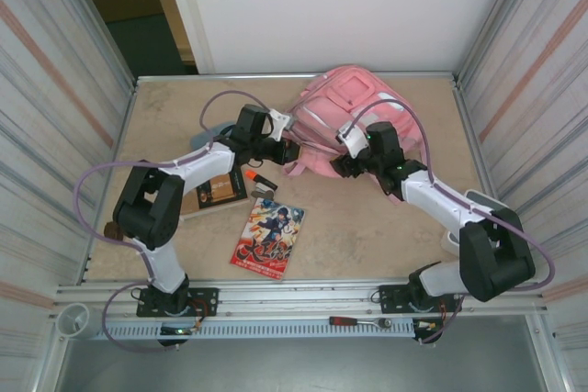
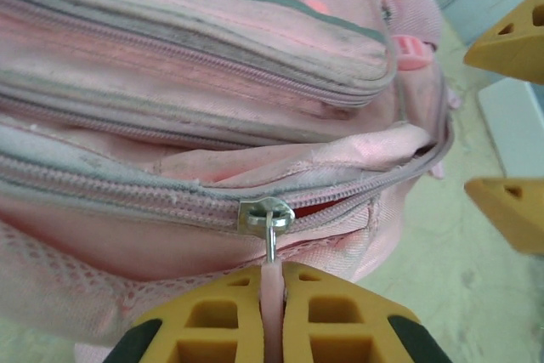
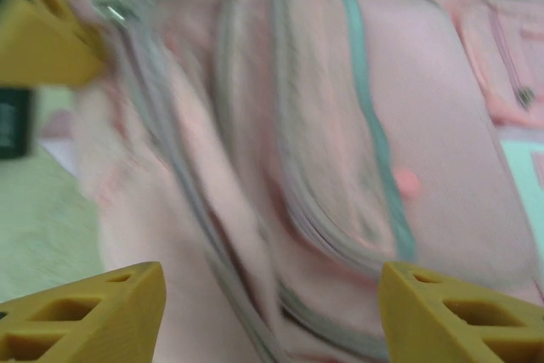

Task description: Pack the student bag

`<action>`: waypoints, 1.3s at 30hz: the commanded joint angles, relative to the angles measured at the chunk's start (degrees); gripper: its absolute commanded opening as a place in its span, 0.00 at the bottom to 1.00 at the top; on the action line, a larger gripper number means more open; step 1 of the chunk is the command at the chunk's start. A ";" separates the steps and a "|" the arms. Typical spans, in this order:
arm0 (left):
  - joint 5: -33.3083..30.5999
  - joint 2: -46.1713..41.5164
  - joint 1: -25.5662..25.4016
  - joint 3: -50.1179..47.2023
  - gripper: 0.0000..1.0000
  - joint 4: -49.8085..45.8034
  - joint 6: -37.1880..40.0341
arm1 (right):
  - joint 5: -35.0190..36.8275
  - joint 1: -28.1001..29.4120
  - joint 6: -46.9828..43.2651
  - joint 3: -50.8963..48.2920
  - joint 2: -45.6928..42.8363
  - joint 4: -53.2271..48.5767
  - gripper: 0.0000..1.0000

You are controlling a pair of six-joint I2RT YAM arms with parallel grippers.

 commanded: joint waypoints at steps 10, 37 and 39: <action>4.70 -5.39 -1.32 0.52 0.00 3.90 -0.91 | -1.66 2.72 -1.37 11.15 10.60 -3.28 0.31; -1.33 -5.25 5.48 -0.23 0.00 -0.64 -0.77 | 2.42 -7.45 7.85 -0.46 -3.61 -6.64 0.00; 0.80 -5.18 5.42 -0.25 0.00 0.43 -1.34 | 2.70 -7.61 9.86 -0.06 -4.00 -7.14 0.00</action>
